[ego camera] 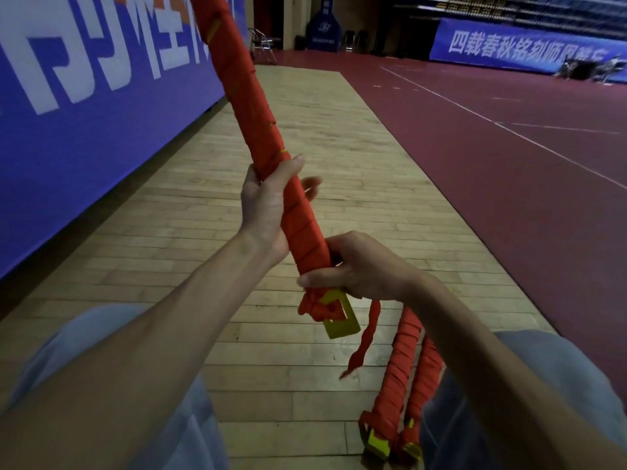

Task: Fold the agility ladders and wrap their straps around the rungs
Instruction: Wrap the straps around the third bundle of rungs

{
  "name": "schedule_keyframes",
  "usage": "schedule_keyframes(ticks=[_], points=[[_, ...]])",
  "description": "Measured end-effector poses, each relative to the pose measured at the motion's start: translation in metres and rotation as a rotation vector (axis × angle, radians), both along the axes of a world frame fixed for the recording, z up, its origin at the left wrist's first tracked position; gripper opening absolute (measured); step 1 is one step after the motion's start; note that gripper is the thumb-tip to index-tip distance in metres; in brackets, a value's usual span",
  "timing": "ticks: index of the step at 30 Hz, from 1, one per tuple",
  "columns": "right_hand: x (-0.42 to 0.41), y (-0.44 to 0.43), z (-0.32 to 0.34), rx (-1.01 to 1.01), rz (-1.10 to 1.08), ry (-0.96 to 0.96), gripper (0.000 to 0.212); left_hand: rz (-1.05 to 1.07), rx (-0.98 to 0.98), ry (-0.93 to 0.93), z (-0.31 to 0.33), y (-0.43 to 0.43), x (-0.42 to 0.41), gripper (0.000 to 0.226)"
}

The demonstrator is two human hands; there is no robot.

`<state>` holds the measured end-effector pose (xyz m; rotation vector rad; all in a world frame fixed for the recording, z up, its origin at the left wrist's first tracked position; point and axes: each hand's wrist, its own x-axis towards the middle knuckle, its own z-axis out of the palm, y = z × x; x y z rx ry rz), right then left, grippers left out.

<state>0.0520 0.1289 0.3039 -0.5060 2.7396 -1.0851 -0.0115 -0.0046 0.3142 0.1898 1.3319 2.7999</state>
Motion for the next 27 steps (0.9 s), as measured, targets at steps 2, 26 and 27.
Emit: schedule_keyframes(ticks=[2,26,27], points=[[-0.001,0.004,0.002,0.034,0.004,-0.015,0.032,-0.102,0.045,0.022,-0.001,0.000,0.002,0.023],[-0.004,0.000,-0.002,0.077,-0.241,-0.185,0.030,-0.068,-0.394,0.139,0.002,0.004,0.010,0.027],[-0.004,0.001,-0.002,0.100,-0.231,-0.179,0.030,-0.023,-0.477,0.159,0.001,0.005,0.011,0.026]])
